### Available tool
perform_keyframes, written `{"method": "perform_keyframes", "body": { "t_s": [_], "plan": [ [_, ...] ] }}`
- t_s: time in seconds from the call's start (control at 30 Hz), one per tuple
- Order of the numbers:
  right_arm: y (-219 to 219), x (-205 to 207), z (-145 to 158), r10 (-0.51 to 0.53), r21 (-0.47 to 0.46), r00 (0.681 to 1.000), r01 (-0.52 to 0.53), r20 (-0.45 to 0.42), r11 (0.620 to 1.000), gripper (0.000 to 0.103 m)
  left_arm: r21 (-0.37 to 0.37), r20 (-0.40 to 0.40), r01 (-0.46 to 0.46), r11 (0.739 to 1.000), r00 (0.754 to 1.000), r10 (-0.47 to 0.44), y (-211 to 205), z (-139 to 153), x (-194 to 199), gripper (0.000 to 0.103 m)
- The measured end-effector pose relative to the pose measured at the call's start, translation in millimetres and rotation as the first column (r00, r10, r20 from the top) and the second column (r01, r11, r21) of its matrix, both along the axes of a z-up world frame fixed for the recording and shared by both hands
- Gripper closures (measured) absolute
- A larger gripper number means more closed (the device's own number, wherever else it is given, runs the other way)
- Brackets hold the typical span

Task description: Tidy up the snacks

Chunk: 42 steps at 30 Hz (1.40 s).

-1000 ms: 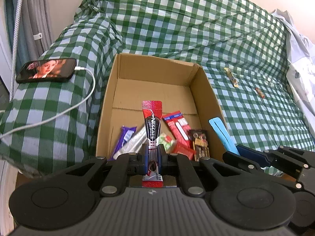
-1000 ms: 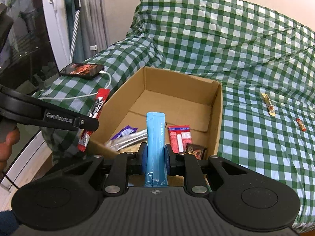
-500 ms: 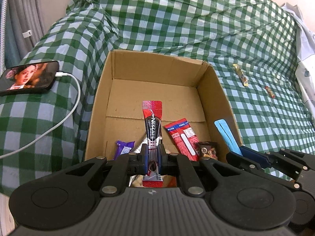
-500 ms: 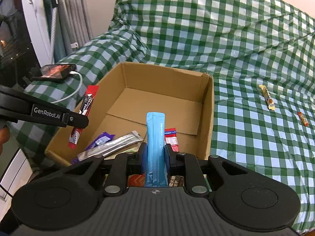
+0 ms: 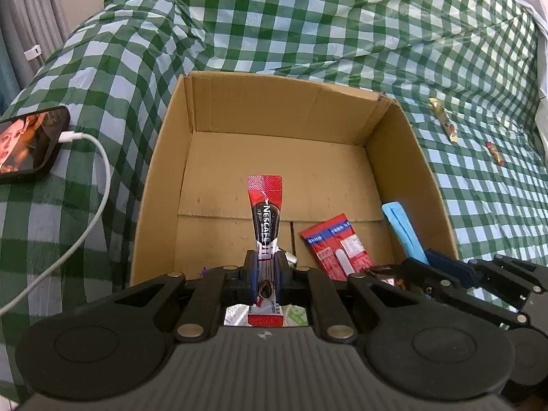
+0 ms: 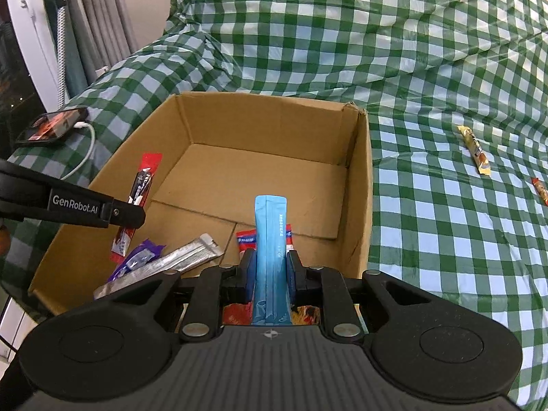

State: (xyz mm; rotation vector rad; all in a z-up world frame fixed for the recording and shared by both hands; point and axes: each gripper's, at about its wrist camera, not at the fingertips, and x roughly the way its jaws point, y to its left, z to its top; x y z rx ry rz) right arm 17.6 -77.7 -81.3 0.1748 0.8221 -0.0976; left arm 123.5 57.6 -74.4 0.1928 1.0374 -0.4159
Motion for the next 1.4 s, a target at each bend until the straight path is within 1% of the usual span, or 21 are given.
{"method": "perform_keyframes", "body": {
  "t_s": [0.07, 0.13, 0.17, 0.2, 0.23, 0.27, 0.3, 0.33, 0.4, 0.43, 0.53, 0.67, 0.9, 1.1, 1.27, 1.4],
  "plan": [
    [-2.1, 5.7, -1.7, -0.011, 0.002, 1.000, 0.011, 0.004, 1.000, 0.083, 0.013, 0.018, 0.003, 1.000, 1.000, -0.003, -2.7, -2.2, 5.3, 0.089],
    [-6.2, 13.2, -3.1, -0.032, 0.015, 0.999, 0.032, 0.005, 0.999, 0.080, 0.036, 0.029, -0.001, 0.999, 1.000, 0.000, -5.5, -4.1, 10.2, 0.060],
    [-7.9, 16.6, -3.2, -0.043, 0.023, 0.999, 0.043, 0.000, 0.999, 0.076, 0.043, 0.026, -0.016, 0.999, 1.000, 0.015, -5.1, -4.1, 12.1, 0.024],
    [-9.2, 17.3, -2.8, -0.054, 0.024, 0.999, 0.054, -0.003, 0.998, 0.059, 0.043, 0.031, -0.039, 0.998, 0.999, 0.038, -3.1, -2.7, 11.3, 0.000],
    [-9.6, 16.8, -1.7, -0.064, 0.021, 0.998, 0.064, -0.001, 0.998, 0.042, 0.038, 0.043, -0.061, 0.997, 0.997, 0.059, -1.2, -0.6, 10.0, 0.001],
    [-8.8, 13.8, -0.3, -0.071, 0.019, 0.998, 0.070, 0.003, 0.997, 0.035, 0.025, 0.058, -0.077, 0.997, 0.995, 0.075, 2.5, 2.3, 6.3, 0.000],
    [-6.9, 9.4, 1.7, -0.068, 0.019, 0.998, 0.068, 0.005, 0.998, 0.027, 0.023, 0.056, -0.072, 0.997, 0.996, 0.071, 5.2, 3.8, 2.8, 0.000],
    [-5.2, 5.6, 2.9, -0.062, 0.021, 0.998, 0.062, 0.002, 0.998, 0.021, 0.032, 0.047, -0.068, 0.997, 0.997, 0.066, 6.7, 4.2, 0.2, 0.000],
    [2.8, -6.9, 5.4, -0.053, 0.025, 0.998, 0.053, -0.017, 0.998, 0.015, 0.056, 0.021, -0.084, 0.995, 0.996, 0.082, 13.3, 2.9, -10.3, 0.000],
    [7.4, -12.9, 6.9, -0.053, 0.027, 0.998, 0.054, -0.025, 0.998, 0.013, 0.057, 0.010, -0.091, 0.994, 0.996, 0.091, 18.2, 3.3, -17.4, 0.000],
    [27.3, -37.3, 13.1, -0.036, 0.044, 0.998, 0.038, -0.054, 0.998, 0.012, 0.046, -0.025, -0.104, 0.993, 0.994, 0.106, 33.2, 5.5, -42.0, 0.000],
    [56.7, -69.3, 26.6, -0.022, 0.044, 0.998, 0.025, -0.054, 0.999, 0.010, 0.044, -0.033, -0.110, 0.993, 0.993, 0.111, 51.6, 13.6, -81.2, 0.000],
    [77.5, -120.3, 55.5, -0.034, -0.008, 0.999, 0.034, 0.042, 0.999, 0.007, 0.056, 0.003, -0.097, 0.994, 0.995, 0.097, 62.5, 27.5, -137.4, 0.000],
    [86.7, -152.6, 67.3, -0.033, -0.031, 0.996, 0.035, 0.083, 0.999, 0.005, 0.040, 0.039, -0.129, 0.991, 0.991, 0.128, 72.9, 40.4, -166.7, 0.000],
    [93.3, -175.2, 74.9, -0.020, -0.072, 0.993, 0.028, 0.117, 0.997, 0.003, 0.037, 0.070, -0.127, 0.991, 0.990, 0.124, 77.4, 47.8, -186.8, 0.000],
    [94.7, -187.3, 81.0, -0.024, -0.080, 0.990, 0.036, 0.141, 0.996, 0.003, 0.036, 0.094, -0.130, 0.991, 0.988, 0.126, 79.8, 53.3, -200.3, 0.000]
  ]
}}
